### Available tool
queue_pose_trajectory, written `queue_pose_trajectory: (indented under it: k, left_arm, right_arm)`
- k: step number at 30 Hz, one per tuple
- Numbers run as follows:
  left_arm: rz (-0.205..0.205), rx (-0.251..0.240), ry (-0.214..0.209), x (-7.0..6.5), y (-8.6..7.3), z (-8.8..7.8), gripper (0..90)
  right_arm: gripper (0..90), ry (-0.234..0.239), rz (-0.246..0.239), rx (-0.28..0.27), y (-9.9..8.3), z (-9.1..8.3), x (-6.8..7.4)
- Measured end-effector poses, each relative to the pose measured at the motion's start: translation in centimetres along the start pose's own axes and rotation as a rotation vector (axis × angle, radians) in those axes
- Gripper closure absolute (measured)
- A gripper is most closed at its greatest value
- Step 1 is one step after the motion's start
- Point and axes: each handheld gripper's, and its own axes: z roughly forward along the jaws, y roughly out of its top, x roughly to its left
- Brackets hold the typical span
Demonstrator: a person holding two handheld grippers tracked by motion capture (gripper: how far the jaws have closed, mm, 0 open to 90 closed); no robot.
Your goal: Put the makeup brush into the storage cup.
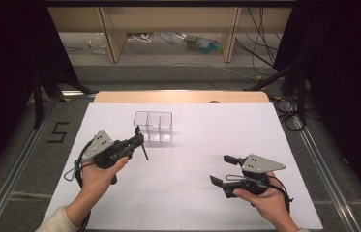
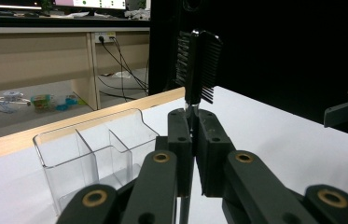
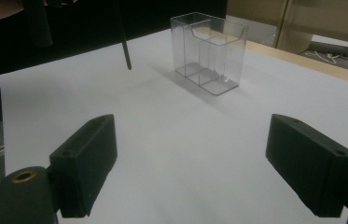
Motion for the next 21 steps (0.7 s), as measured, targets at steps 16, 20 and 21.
queue_pose_trajectory:
  k: [16, 20, 21]
  left_arm:
    - [0.009, 0.003, 0.017, 0.35, 0.09, -0.07, 85.0]
    - [0.016, 0.004, 0.021, 0.55, 0.1, -0.08, 85.0]
    - [0.017, 0.006, 0.024, 0.56, 0.08, -0.07, 85.0]
  right_arm:
    - [17.6, -0.008, 0.0, 0.026, 0.02, -0.18, 0.04]
    - [17.5, -0.011, -0.003, 0.027, 0.0, -0.15, 0.02]
    - [17.5, -0.011, -0.003, 0.027, 0.0, -0.14, 0.01]
